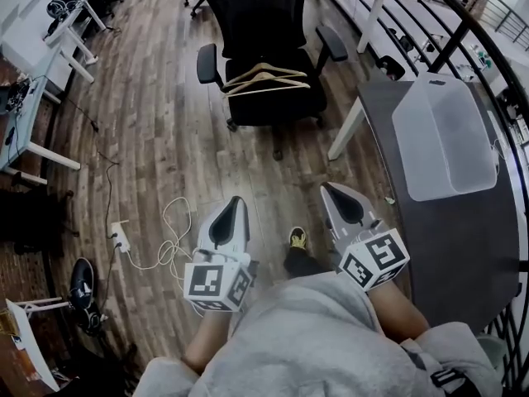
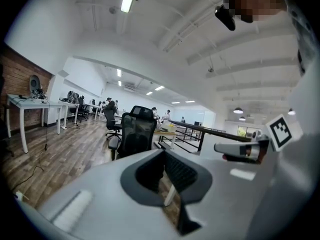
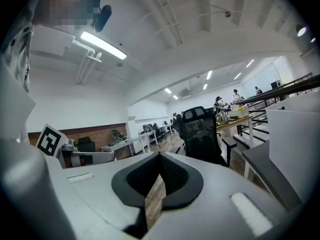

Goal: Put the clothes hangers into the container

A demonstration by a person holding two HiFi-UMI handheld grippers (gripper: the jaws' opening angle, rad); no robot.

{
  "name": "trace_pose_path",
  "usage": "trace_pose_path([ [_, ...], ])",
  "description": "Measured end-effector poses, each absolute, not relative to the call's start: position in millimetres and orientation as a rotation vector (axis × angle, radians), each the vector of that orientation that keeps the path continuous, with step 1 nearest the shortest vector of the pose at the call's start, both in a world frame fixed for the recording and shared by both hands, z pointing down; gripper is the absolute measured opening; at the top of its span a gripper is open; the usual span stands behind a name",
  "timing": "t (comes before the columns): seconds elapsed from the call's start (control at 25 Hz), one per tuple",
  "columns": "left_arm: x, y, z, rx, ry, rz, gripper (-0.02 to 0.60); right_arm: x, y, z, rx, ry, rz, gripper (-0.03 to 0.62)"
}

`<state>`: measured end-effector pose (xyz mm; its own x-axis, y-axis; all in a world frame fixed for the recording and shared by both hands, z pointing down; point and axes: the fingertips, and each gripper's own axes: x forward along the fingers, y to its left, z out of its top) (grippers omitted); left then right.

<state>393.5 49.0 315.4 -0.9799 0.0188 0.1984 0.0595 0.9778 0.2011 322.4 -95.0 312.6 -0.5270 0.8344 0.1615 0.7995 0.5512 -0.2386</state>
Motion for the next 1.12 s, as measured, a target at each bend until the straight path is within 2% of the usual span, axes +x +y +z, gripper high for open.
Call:
trace_pose_path([
  [0.44, 322.2, 48.5, 310.6, -0.103, -2.923, -0.288, 0.011, 246.3, -95.7, 315.0, -1.394, -2.507, 0.264, -0.002],
  [1.12, 286.9, 51.6, 309.2, -0.143, -2.935, -0.273, 0.011, 207.8, -82.8, 317.3, -1.454, -2.478, 0.291, -0.002],
])
